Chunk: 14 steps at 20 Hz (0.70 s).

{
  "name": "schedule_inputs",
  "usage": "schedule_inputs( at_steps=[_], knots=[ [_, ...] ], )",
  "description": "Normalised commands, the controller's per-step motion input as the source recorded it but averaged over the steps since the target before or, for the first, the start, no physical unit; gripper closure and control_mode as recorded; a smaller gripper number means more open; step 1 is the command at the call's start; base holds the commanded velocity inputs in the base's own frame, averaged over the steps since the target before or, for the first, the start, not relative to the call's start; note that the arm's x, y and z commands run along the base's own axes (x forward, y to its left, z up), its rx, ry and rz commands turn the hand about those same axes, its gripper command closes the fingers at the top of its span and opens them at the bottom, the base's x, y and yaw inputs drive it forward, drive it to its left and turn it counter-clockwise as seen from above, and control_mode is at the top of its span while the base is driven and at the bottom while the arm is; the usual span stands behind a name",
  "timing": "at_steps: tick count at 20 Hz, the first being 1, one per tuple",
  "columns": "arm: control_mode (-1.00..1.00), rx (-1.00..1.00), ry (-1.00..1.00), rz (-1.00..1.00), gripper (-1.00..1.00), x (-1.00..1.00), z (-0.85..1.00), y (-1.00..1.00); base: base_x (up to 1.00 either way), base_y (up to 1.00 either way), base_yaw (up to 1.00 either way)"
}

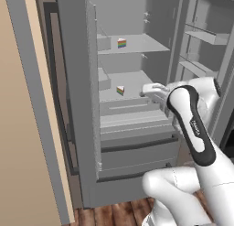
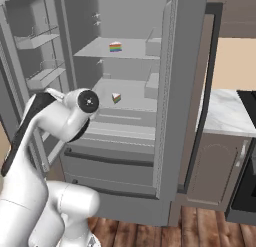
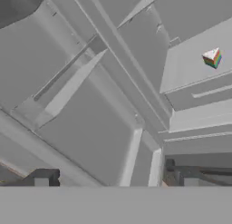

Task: Take the cakes from the fridge and place them on the empty tray on the dining counter.

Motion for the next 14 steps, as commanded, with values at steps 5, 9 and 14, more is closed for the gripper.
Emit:
schedule_inputs(
  at_steps=[5, 9, 14],
  knots=[
    [-1.0, -0.4, 0.01, -0.16, -1.0, -0.04, 0.23, -0.85, 0.0, 0.0, 0.0],
    [-1.0, -0.21, 0.2, -0.14, -1.0, -0.29, 0.61, -0.4, 0.0, 0.0, 0.0],
    [-1.0, -0.28, 0.0, -0.19, -1.0, -0.69, 0.29, 0.0, 0.0, 0.0, 0.0]
  ],
)
